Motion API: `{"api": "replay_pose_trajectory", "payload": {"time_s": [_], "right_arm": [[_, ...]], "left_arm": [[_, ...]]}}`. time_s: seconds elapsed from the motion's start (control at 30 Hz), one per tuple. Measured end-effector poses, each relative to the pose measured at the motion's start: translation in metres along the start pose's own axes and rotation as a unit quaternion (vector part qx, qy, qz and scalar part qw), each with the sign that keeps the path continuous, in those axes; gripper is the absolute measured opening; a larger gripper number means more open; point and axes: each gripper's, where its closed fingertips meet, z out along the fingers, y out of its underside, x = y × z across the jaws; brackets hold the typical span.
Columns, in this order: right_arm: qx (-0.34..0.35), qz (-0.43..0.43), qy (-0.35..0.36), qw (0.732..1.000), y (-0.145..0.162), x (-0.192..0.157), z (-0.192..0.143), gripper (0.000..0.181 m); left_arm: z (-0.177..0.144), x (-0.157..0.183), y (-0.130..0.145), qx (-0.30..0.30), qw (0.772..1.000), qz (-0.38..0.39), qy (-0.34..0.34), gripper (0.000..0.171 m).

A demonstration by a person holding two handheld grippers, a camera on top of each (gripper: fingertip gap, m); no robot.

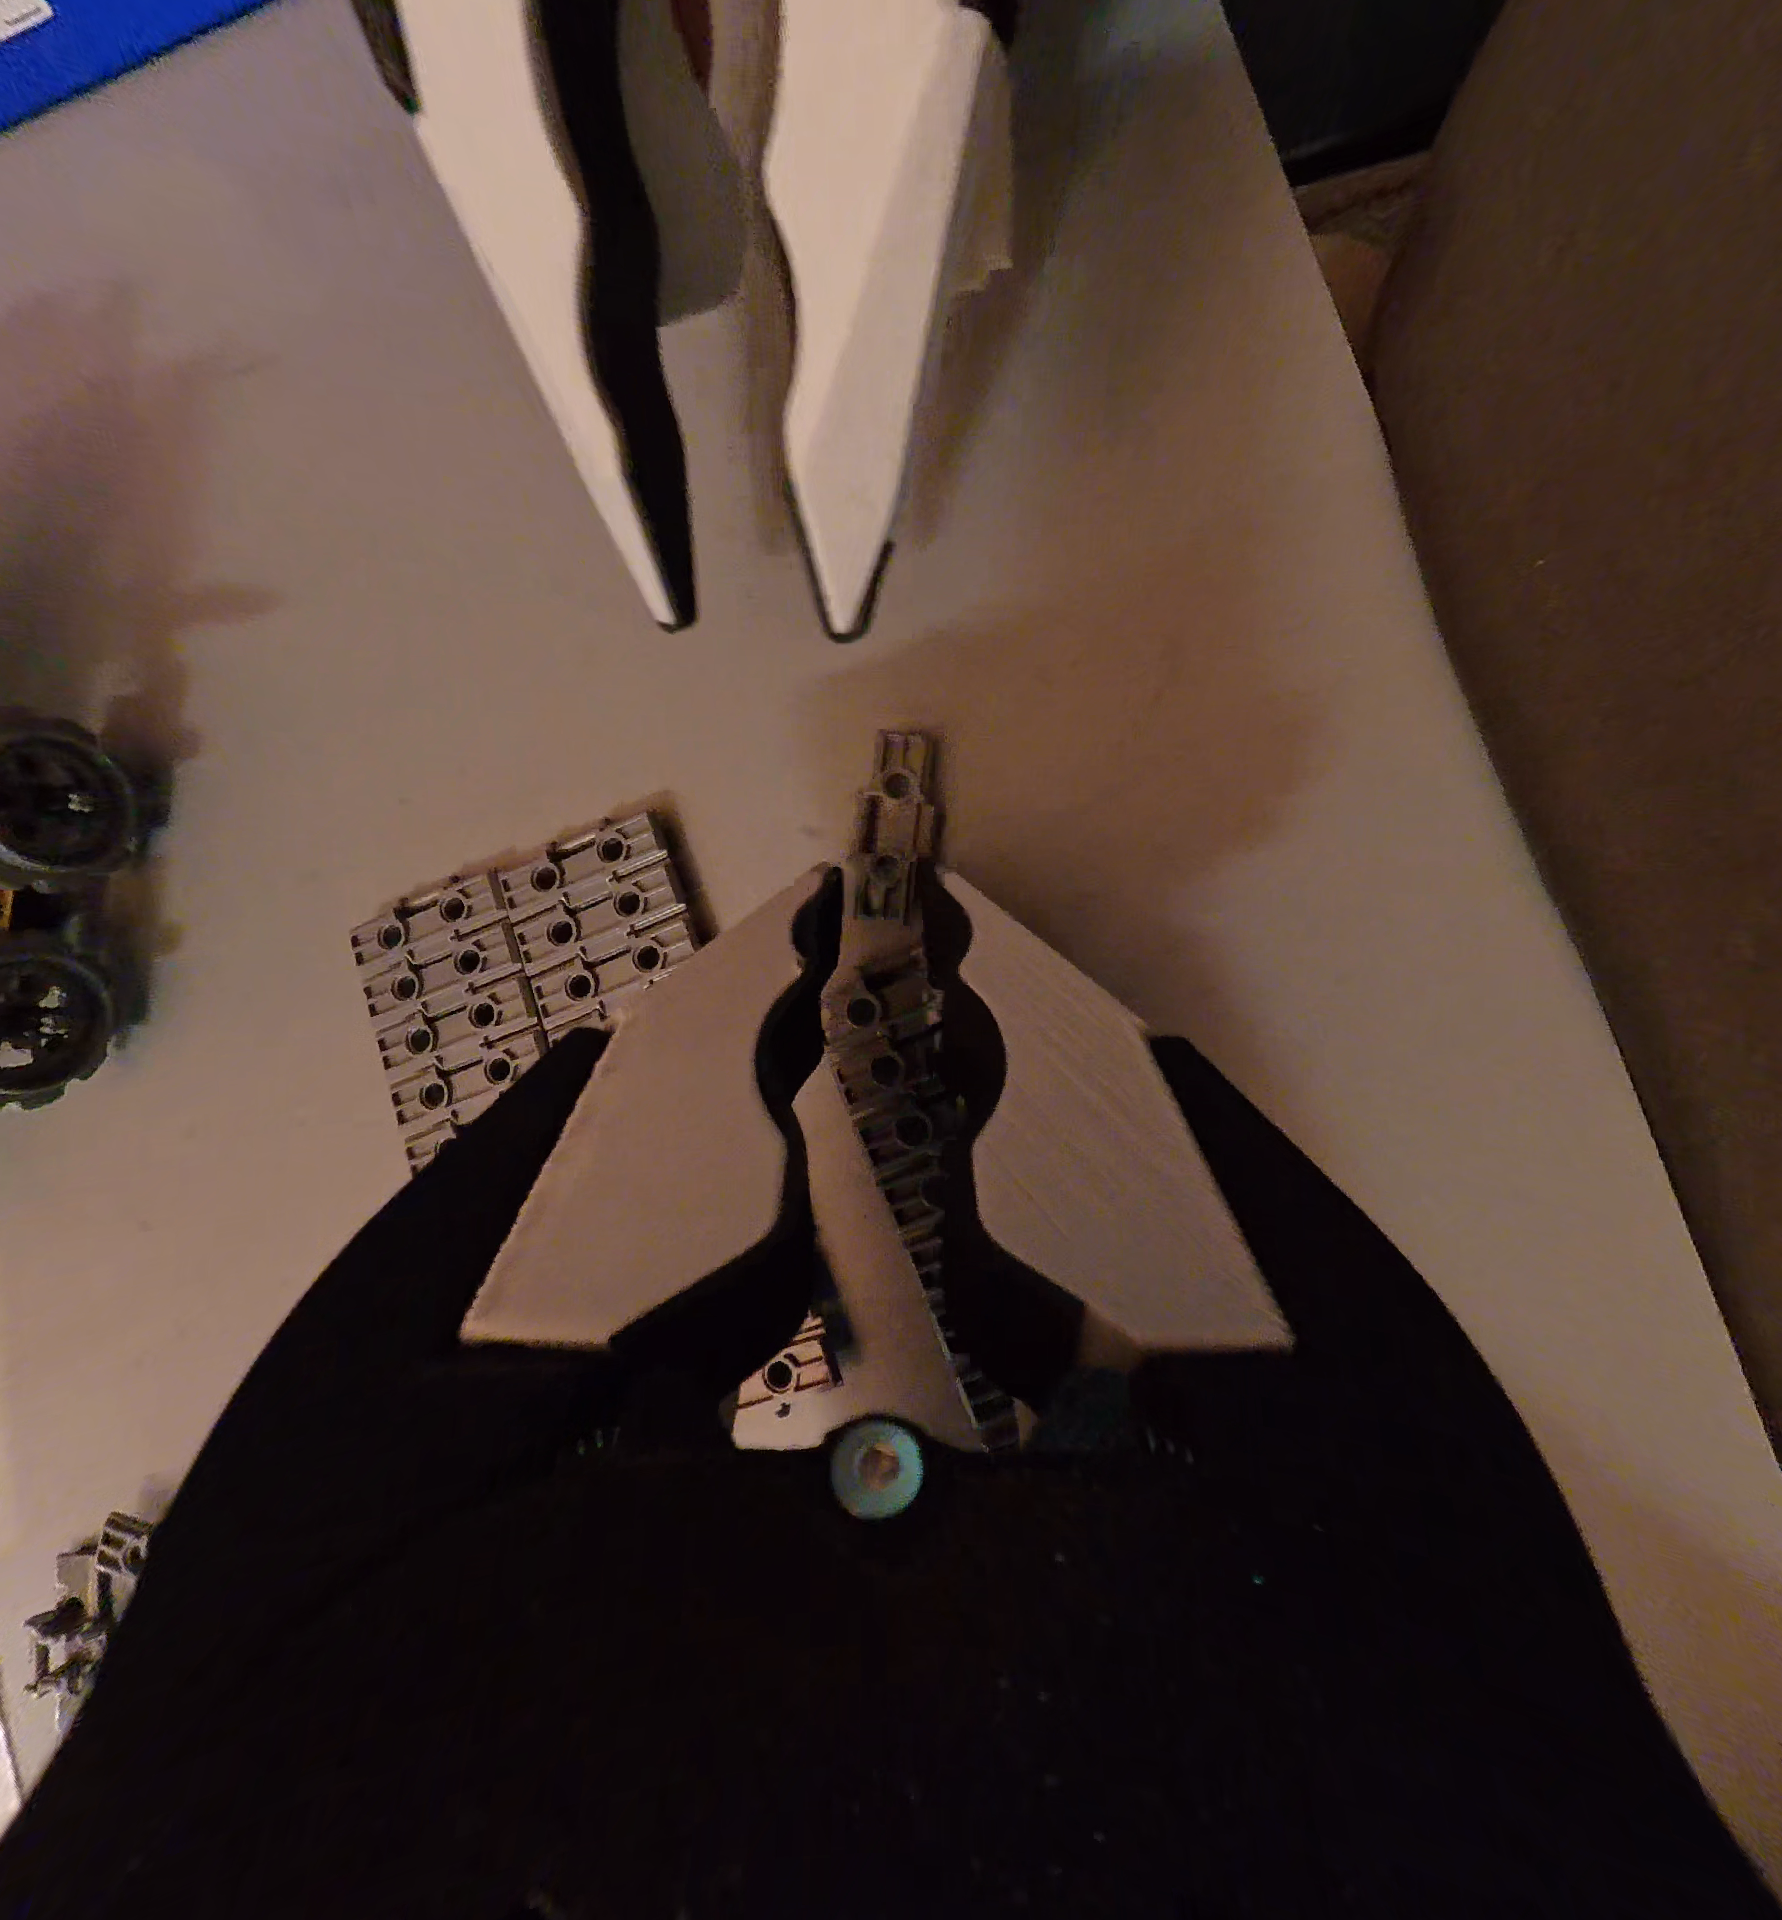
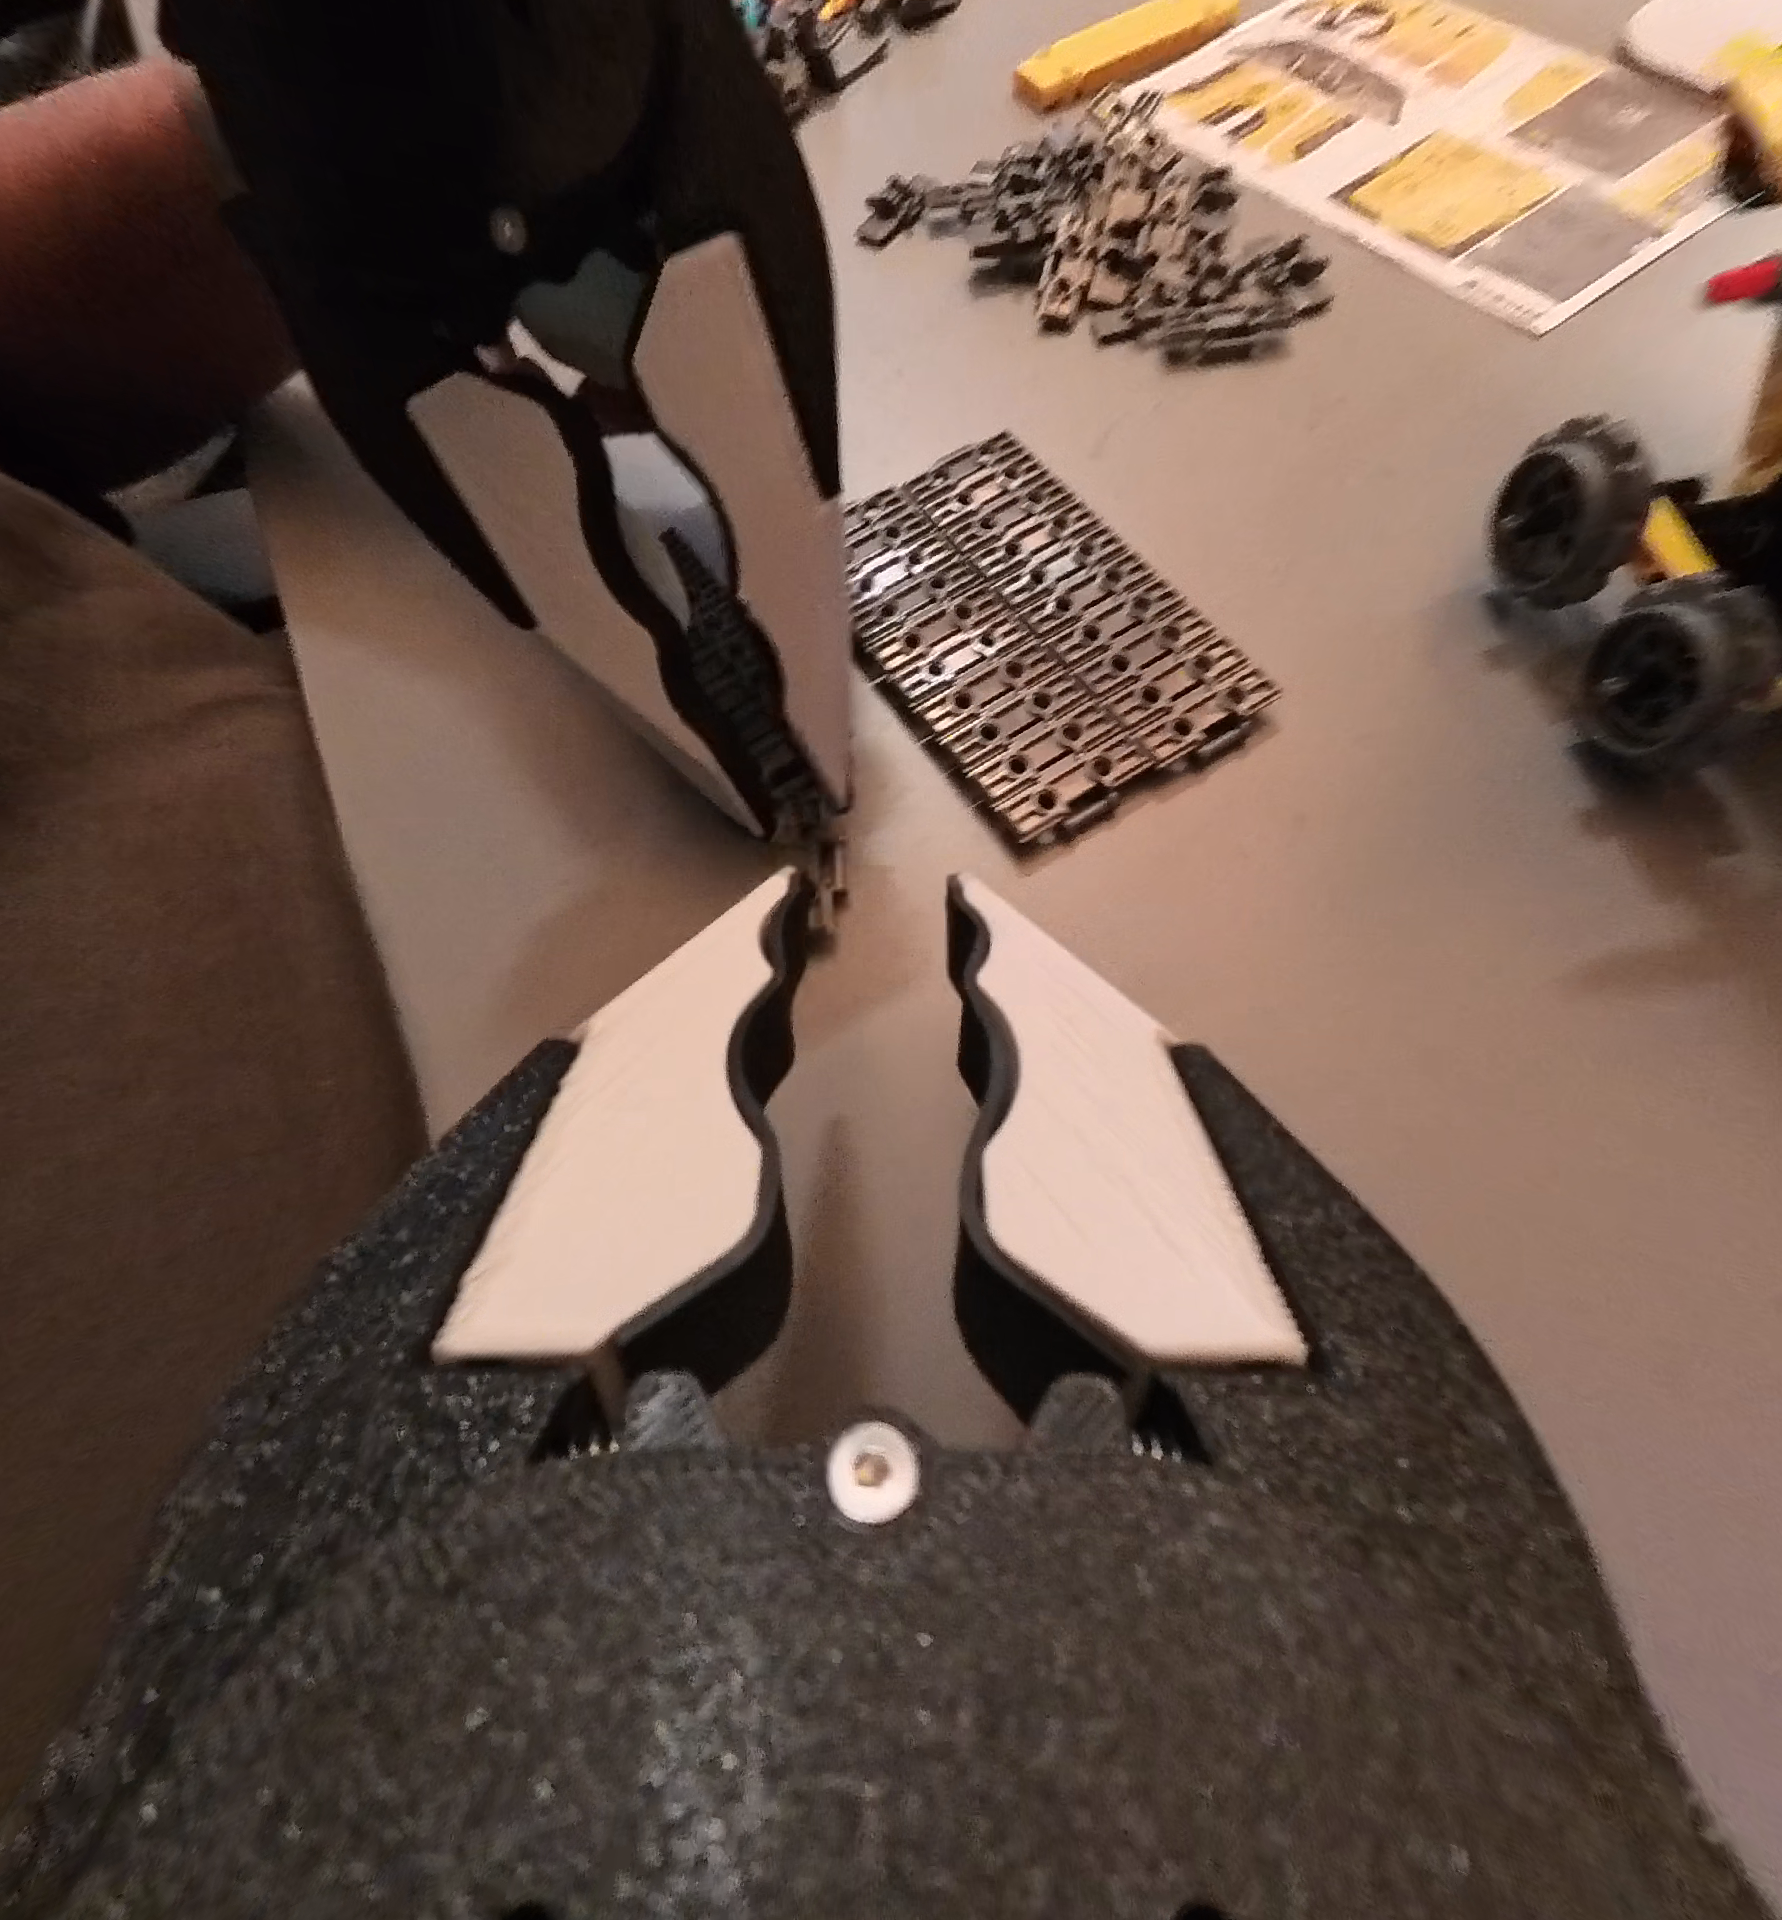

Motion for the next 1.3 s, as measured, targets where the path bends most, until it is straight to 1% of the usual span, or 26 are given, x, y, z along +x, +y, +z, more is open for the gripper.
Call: {"api": "replay_pose_trajectory", "payload": {"time_s": [0.1, 0.3, 0.4, 0.5, 0.6, 0.67, 0.77, 0.87, 0.93, 1.03, 1.1, 1.23, 1.3], "right_arm": [[-0.023, 0.013, -0.04, 0.999, 0.008, -0.011, 0.005, 0.027], [-0.063, 0.008, -0.073, 0.995, 0.017, -0.025, 0.015, 0.028], [-0.081, 0.003, -0.083, 0.993, 0.021, -0.032, 0.022, 0.029], [-0.09, 0.0, -0.111, 0.99, 0.019, -0.043, 0.024, 0.029], [-0.084, -0.019, -0.083, 0.993, 0.01, -0.033, 0.022, 0.032], [-0.077, -0.045, -0.065, 0.994, 0.004, -0.026, 0.023, 0.033], [-0.088, -0.082, -0.039, 0.992, 0.005, -0.02, 0.03, 0.034], [-0.113, -0.115, -0.026, 0.987, 0.011, -0.019, 0.039, 0.04], [-0.134, -0.135, -0.019, 0.982, 0.017, -0.018, 0.043, 0.04], [-0.134, -0.14, -0.023, 0.981, 0.015, -0.017, 0.044, 0.039], [-0.124, -0.146, -0.03, 0.981, 0.012, -0.019, 0.045, 0.039], [-0.082, -0.154, -0.071, 0.982, 0.002, -0.029, 0.049, 0.038], [-0.083, -0.15, -0.087, 0.981, 0.004, -0.031, 0.05, 0.038]], "left_arm": [[-0.003, -0.002, 0.002, 0.003, 1.0, -0.021, -0.008, 0.031], [-0.023, 0.003, 0.002, 0.028, 0.997, -0.061, -0.039, 0.04], [-0.03, 0.004, 0.009, 0.033, 0.994, -0.085, -0.057, 0.044], [-0.031, 0.002, 0.016, 0.038, 0.99, -0.113, -0.069, 0.048], [-0.03, 0.003, 0.016, 0.05, 0.988, -0.132, -0.069, 0.052], [-0.026, 0.003, 0.016, 0.052, 0.987, -0.137, -0.069, 0.052], [-0.02, 0.003, 0.018, 0.042, 0.987, -0.136, -0.069, 0.052], [-0.015, 0.002, 0.021, 0.034, 0.987, -0.139, -0.069, 0.052], [-0.013, 0.002, 0.022, 0.033, 0.987, -0.142, -0.065, 0.051], [-0.011, 0.006, 0.023, 0.037, 0.987, -0.145, -0.051, 0.038], [-0.011, 0.008, 0.021, 0.044, 0.989, -0.137, -0.044, 0.038], [-0.009, 0.012, 0.018, 0.051, 0.99, -0.127, -0.034, 0.038], [-0.008, 0.012, 0.017, 0.052, 0.99, -0.126, -0.031, 0.038]]}}
